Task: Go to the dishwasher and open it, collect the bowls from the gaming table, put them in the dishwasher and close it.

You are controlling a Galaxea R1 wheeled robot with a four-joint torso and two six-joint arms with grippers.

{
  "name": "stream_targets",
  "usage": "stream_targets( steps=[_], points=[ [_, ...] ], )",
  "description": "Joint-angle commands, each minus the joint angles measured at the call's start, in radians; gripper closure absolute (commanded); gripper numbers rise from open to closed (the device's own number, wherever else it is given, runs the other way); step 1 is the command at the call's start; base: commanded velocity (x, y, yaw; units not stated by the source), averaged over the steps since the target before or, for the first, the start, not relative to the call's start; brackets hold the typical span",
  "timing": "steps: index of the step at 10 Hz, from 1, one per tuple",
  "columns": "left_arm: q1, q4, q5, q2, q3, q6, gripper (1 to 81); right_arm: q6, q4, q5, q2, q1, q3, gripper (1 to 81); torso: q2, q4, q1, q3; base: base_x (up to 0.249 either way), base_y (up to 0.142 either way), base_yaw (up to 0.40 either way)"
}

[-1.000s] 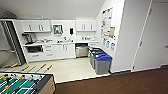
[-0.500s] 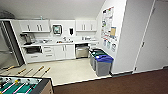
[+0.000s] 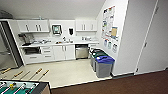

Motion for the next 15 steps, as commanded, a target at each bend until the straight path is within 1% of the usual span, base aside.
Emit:
stream_targets(
  steps=[1,15],
  points=[
    [-0.044,0.009,0.056,-0.008,-0.001,0.008,81.1,-0.004,-0.010,-0.046,-0.021,0.029,-0.004,81.1,0.000,0.000,0.000,0.000,0.147,0.000,0.000],
    [-0.045,0.011,0.056,0.000,-0.002,0.009,81.1,-0.004,-0.011,-0.044,-0.018,0.028,-0.005,81.1,0.000,0.000,0.000,0.000,0.147,0.000,0.000]
  ],
)
